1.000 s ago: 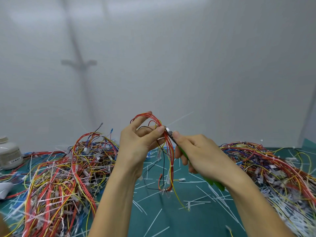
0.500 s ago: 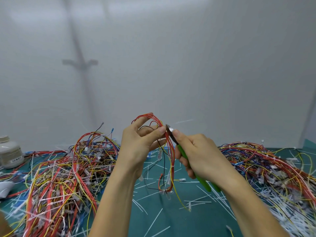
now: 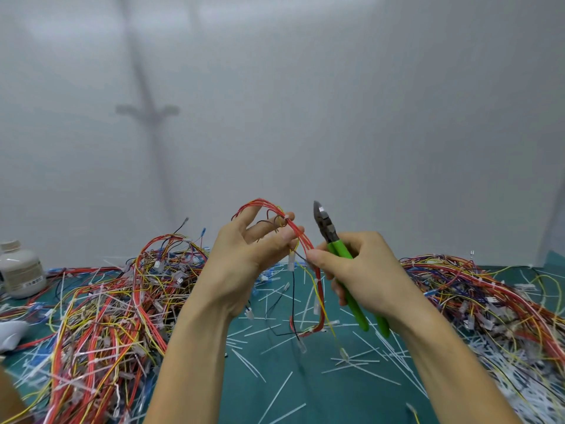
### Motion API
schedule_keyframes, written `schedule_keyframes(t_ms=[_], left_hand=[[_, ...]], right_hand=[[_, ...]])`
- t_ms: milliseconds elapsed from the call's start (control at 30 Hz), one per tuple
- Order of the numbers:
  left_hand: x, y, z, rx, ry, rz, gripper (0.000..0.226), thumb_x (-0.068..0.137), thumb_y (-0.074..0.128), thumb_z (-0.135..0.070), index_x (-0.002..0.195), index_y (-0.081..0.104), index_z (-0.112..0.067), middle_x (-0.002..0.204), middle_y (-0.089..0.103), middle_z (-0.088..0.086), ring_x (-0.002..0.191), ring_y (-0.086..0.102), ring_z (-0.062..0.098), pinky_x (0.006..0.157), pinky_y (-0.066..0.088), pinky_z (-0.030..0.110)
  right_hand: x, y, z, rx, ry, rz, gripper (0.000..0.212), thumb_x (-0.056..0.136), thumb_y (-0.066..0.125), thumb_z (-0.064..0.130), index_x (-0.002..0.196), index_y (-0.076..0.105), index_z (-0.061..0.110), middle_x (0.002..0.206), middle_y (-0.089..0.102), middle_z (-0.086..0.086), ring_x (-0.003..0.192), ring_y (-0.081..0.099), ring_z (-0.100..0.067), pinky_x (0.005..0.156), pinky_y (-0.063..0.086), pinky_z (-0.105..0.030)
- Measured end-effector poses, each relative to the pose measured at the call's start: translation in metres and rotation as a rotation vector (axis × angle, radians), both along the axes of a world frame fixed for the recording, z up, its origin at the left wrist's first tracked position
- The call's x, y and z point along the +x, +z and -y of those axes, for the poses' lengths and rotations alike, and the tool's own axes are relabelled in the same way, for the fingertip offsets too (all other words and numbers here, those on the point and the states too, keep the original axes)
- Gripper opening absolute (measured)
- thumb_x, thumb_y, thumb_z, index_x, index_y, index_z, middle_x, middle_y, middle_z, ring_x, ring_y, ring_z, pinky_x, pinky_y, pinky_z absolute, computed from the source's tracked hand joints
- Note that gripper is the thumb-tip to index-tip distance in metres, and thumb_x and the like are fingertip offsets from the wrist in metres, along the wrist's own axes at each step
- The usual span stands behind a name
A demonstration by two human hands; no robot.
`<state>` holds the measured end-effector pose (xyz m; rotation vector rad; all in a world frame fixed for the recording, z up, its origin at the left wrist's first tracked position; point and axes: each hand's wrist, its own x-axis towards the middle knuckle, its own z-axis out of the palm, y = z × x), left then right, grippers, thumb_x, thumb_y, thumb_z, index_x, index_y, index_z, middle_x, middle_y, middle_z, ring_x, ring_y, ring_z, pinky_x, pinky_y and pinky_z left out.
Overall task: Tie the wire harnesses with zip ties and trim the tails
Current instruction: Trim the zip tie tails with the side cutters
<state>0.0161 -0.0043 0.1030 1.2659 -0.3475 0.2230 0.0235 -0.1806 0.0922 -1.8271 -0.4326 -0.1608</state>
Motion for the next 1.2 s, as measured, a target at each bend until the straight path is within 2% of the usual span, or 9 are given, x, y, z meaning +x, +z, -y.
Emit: schedule_keyframes(t_ms=[100, 167, 300, 433, 533, 733, 867, 1033, 1200], left_hand=[[0.000, 0.001, -0.003, 0.062, -0.043, -0.027, 0.062, 0.072, 0.076, -0.013, 0.129, 0.054, -0.015, 0.110, 0.074, 0.008, 0.104, 0.071, 0.027, 0.080, 0.059, 0.029], [-0.001, -0.001, -0.005, 0.168, -0.081, -0.048, 0.082, 0.076, 0.077, -0.014, 0.145, 0.035, -0.021, 0.110, 0.075, 0.006, 0.102, 0.071, 0.026, 0.080, 0.059, 0.030], [-0.003, -0.004, 0.003, 0.336, -0.178, 0.016, 0.080, 0.074, 0.079, -0.004, 0.120, 0.040, -0.057, 0.113, 0.072, 0.007, 0.102, 0.071, 0.028, 0.082, 0.057, 0.027], [0.001, -0.006, 0.007, 0.298, -0.166, 0.029, 0.091, 0.069, 0.083, -0.003, 0.124, 0.032, -0.055, 0.093, 0.073, 0.009, 0.093, 0.073, 0.024, 0.076, 0.054, 0.022], [0.002, -0.006, 0.008, 0.349, -0.106, 0.030, 0.102, 0.068, 0.080, -0.013, 0.147, 0.020, -0.038, 0.087, 0.073, 0.005, 0.086, 0.073, 0.021, 0.075, 0.053, 0.021], [0.000, -0.004, 0.010, 0.317, -0.060, 0.052, 0.070, 0.073, 0.083, -0.011, 0.123, 0.040, -0.036, 0.086, 0.074, 0.012, 0.080, 0.070, 0.020, 0.073, 0.053, 0.020], [0.002, -0.005, 0.011, 0.315, 0.046, 0.050, 0.065, 0.082, 0.078, -0.016, 0.129, 0.036, -0.030, 0.094, 0.075, 0.012, 0.088, 0.072, 0.023, 0.079, 0.056, 0.028], [0.004, -0.004, 0.012, 0.247, 0.130, 0.059, 0.077, 0.088, 0.071, -0.008, 0.146, 0.022, -0.016, 0.086, 0.074, 0.009, 0.084, 0.074, 0.023, 0.079, 0.059, 0.031], [0.002, -0.002, 0.016, 0.208, 0.180, 0.077, 0.067, 0.086, 0.069, 0.002, 0.138, 0.028, -0.008, 0.081, 0.064, 0.012, 0.070, 0.071, 0.016, 0.070, 0.058, 0.024]], right_hand=[[-0.002, 0.004, 0.001, 0.169, 0.004, 0.017, 0.017, 0.089, 0.070, 0.018, 0.075, 0.068, 0.009, 0.051, 0.056, 0.004, 0.043, 0.050, -0.016, 0.044, 0.048, -0.028], [-0.003, 0.006, 0.003, 0.243, 0.013, 0.019, 0.015, 0.092, 0.066, 0.013, 0.079, 0.068, 0.006, 0.052, 0.055, 0.003, 0.044, 0.051, -0.016, 0.044, 0.049, -0.029], [-0.005, 0.008, 0.003, 0.293, 0.029, 0.018, 0.013, 0.095, 0.063, 0.014, 0.087, 0.069, 0.006, 0.055, 0.056, 0.000, 0.047, 0.053, -0.017, 0.050, 0.054, -0.035], [-0.006, 0.007, 0.000, 0.325, 0.027, 0.012, 0.012, 0.093, 0.064, 0.015, 0.086, 0.069, 0.007, 0.056, 0.058, 0.001, 0.048, 0.055, -0.015, 0.050, 0.055, -0.033], [-0.006, 0.008, 0.000, 0.302, 0.026, 0.010, 0.010, 0.092, 0.066, 0.017, 0.086, 0.071, 0.011, 0.060, 0.064, 0.000, 0.052, 0.060, -0.014, 0.050, 0.054, -0.028], [-0.007, 0.012, 0.007, 0.304, 0.080, -0.030, 0.004, 0.088, 0.070, 0.015, 0.091, 0.072, 0.013, 0.066, 0.070, -0.005, 0.054, 0.059, -0.016, 0.054, 0.057, -0.029], [-0.011, 0.017, 0.011, 0.244, 0.152, -0.042, 0.026, 0.078, 0.075, 0.034, 0.095, 0.070, 0.015, 0.077, 0.074, -0.009, 0.058, 0.059, -0.022, 0.059, 0.058, -0.033], [-0.012, 0.020, 0.011, 0.262, 0.151, -0.062, 0.027, 0.074, 0.081, 0.023, 0.095, 0.068, 0.013, 0.083, 0.075, -0.015, 0.059, 0.057, -0.026, 0.066, 0.057, -0.049], [-0.010, 0.019, 0.014, 0.253, 0.035, -0.033, 0.027, 0.071, 0.081, 0.013, 0.093, 0.067, 0.013, 0.073, 0.069, -0.014, 0.053, 0.057, -0.021, 0.056, 0.053, -0.038]])
